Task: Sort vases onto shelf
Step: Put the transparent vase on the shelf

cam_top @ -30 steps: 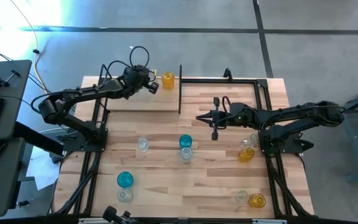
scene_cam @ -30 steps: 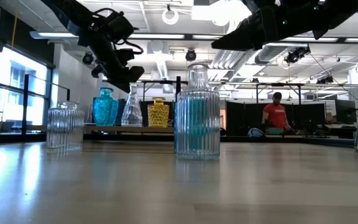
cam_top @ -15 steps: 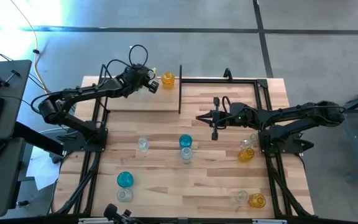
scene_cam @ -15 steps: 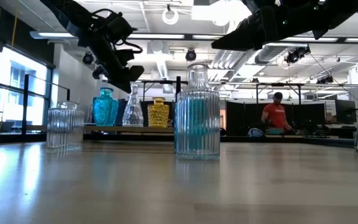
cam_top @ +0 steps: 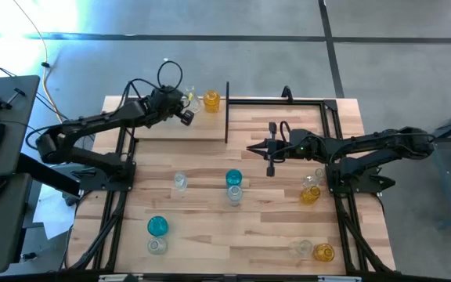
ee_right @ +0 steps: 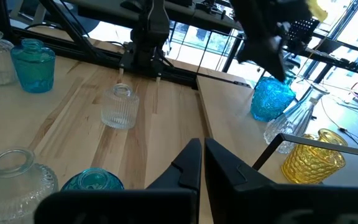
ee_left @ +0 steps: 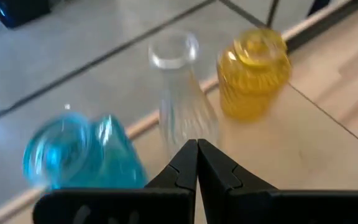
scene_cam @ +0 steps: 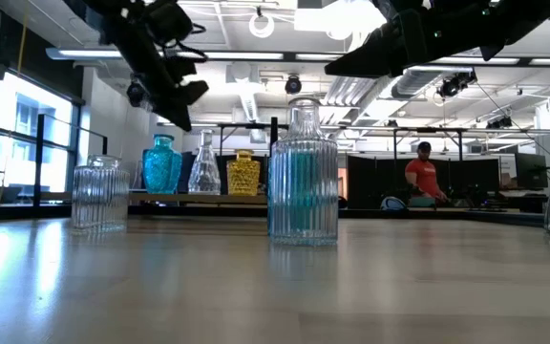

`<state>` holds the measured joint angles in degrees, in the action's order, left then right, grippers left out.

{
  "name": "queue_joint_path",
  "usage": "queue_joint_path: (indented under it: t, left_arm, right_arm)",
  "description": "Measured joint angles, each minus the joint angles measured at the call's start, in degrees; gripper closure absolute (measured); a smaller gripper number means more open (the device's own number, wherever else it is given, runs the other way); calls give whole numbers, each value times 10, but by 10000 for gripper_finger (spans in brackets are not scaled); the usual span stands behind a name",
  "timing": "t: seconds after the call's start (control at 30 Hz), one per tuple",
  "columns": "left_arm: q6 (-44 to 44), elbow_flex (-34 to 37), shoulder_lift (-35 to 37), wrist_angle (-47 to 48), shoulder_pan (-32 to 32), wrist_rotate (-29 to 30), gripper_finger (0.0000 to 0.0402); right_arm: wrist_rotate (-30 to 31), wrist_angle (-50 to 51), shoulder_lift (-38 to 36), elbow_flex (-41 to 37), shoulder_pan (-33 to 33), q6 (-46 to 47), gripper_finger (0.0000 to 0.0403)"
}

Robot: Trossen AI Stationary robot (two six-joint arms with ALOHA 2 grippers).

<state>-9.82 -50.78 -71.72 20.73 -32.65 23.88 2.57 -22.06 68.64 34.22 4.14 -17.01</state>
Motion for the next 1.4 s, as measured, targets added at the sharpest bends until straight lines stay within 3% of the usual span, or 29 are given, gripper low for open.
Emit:
queue_joint_path:
  t: [0.2,0.3,0.53,0.77,1.4]
  left_arm:
    - [-96,2,27,167,25,-5,402]
    - [-132,22,27,199,13,13,401]
    - [-135,66,26,162,-44,39,401]
    - [-92,71,19,101,-84,27,402]
    - [-55,71,-9,45,-98,17,401]
  right_arm:
    - [0,0,0,0,0,0,402]
    - [0,0,0,0,0,0,402]
    - [0,0,0,0,0,0,402]
    - [0,0,0,0,0,0,402]
    - [0,0,0,0,0,0,402]
